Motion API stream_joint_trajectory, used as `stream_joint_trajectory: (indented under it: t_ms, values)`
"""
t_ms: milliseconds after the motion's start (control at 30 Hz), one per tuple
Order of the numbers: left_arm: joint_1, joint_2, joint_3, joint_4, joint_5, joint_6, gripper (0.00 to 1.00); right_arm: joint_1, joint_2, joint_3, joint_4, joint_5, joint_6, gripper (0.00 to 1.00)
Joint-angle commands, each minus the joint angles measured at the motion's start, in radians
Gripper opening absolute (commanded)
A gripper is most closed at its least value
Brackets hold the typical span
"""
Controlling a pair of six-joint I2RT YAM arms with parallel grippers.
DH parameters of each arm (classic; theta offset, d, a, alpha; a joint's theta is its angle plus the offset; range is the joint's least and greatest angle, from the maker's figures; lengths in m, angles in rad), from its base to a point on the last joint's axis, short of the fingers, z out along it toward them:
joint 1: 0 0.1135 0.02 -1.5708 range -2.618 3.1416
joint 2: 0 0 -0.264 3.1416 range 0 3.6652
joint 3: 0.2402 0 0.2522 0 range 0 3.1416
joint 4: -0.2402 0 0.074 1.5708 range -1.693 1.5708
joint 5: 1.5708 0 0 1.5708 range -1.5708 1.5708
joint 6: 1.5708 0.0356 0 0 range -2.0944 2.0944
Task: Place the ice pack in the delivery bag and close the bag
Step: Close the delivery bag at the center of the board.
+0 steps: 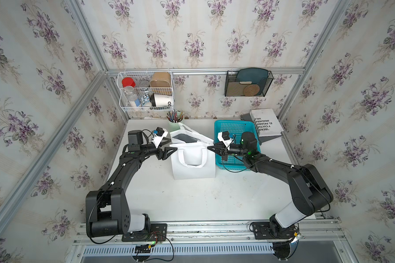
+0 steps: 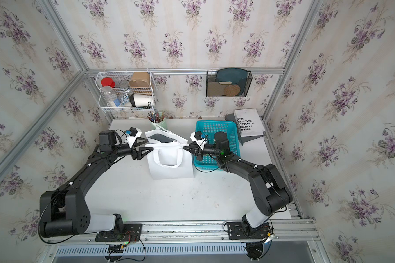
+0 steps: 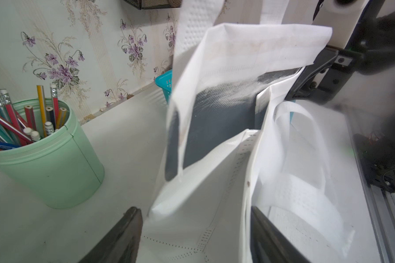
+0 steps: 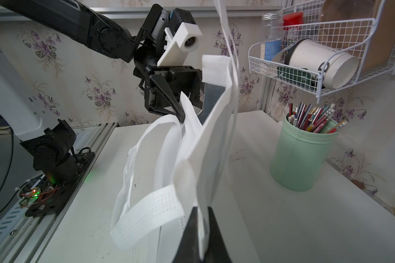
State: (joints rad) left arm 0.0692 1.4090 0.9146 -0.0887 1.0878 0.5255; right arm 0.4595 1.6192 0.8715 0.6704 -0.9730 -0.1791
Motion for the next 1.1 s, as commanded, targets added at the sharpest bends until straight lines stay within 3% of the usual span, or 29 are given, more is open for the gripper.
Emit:
stream_joint_trajectory:
  t_ms: [0, 233, 567, 733, 833, 933, 1067]
  values:
    - [0.01, 0.044, 0.01, 0.004, 0.083, 0.083, 0.75, 0.0, 0.013, 0.031, -0.128, -0.061, -0.087, 0.0]
    - [0.007, 0.099, 0.027, 0.077, 0.175, 0.07, 0.75, -0.001, 0.048, 0.113, -0.266, -0.084, -0.191, 0.0]
    - [-0.001, 0.194, 0.101, 0.148, 0.284, 0.021, 0.75, -0.03, 0.066, 0.13, -0.272, -0.097, -0.157, 0.0]
    - [-0.015, 0.179, 0.106, 0.142, 0.246, 0.029, 0.75, -0.03, 0.062, 0.135, -0.28, -0.083, -0.15, 0.0]
    - [-0.01, 0.177, 0.121, 0.111, 0.209, 0.065, 0.75, -0.031, 0.053, 0.132, -0.293, -0.079, -0.159, 0.0]
    - [-0.023, 0.21, 0.167, 0.043, 0.252, 0.095, 0.75, -0.03, 0.05, 0.134, -0.293, -0.082, -0.159, 0.0]
    - [-0.05, 0.23, 0.193, -0.138, 0.257, 0.238, 0.72, -0.03, 0.048, 0.142, -0.298, -0.082, -0.155, 0.0]
